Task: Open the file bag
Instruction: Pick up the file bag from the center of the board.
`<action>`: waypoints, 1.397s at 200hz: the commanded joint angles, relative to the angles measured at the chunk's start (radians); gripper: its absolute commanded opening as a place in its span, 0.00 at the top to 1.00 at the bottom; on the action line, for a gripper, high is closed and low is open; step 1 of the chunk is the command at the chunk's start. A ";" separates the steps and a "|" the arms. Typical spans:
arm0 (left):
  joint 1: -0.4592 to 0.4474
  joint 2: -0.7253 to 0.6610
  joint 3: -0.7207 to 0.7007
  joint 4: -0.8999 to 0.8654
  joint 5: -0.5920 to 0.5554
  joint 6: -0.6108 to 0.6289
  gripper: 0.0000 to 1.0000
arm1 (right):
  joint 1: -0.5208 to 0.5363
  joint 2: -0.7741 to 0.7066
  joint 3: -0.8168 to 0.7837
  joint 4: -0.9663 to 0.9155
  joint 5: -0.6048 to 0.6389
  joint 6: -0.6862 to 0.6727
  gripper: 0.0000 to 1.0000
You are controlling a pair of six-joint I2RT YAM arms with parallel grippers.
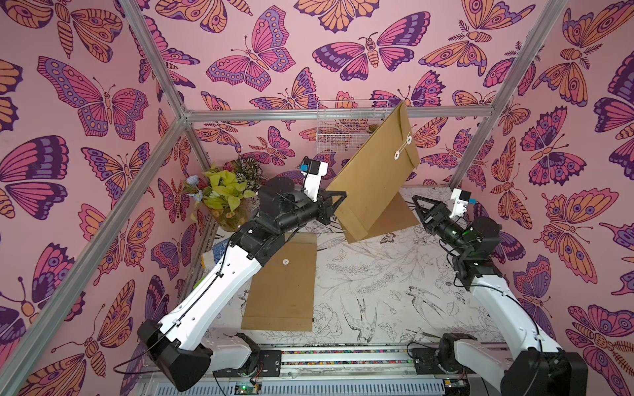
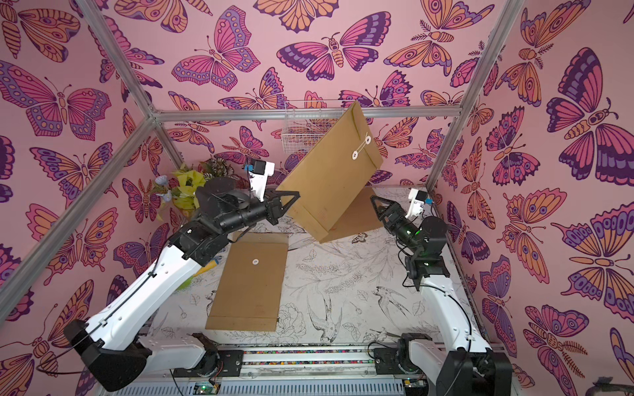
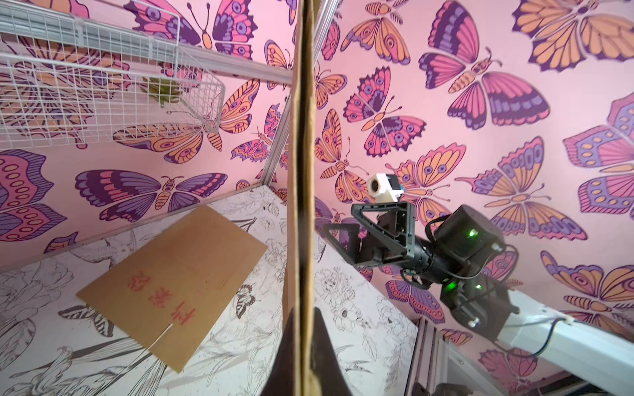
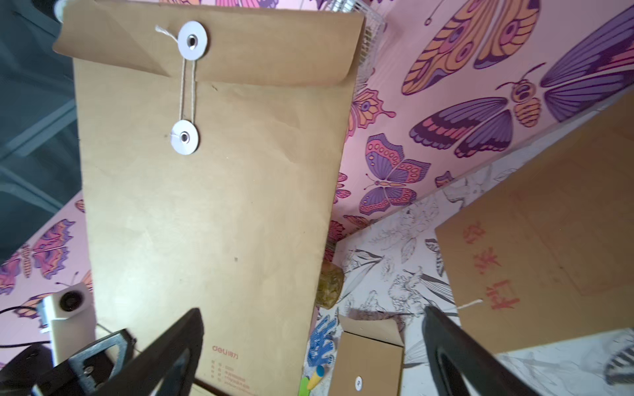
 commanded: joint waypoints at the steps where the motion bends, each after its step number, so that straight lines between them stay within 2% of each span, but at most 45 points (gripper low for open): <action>1: 0.014 -0.052 -0.021 0.128 0.083 -0.068 0.98 | 0.030 0.028 0.026 0.189 -0.030 0.087 0.00; 103: 0.030 -0.133 -0.047 0.196 0.118 -0.138 0.98 | 0.125 0.262 0.172 0.656 -0.036 0.315 0.00; 154: 0.035 -0.151 -0.085 0.262 0.128 -0.185 0.98 | 0.165 0.279 0.241 0.668 -0.040 0.304 0.06; 183: 0.048 -0.151 -0.099 0.272 0.120 -0.208 0.98 | 0.166 0.294 0.273 0.701 -0.015 0.336 0.16; 279: 0.111 -0.134 -0.138 0.283 0.129 -0.300 0.98 | 0.166 0.301 0.310 0.758 0.029 0.371 0.70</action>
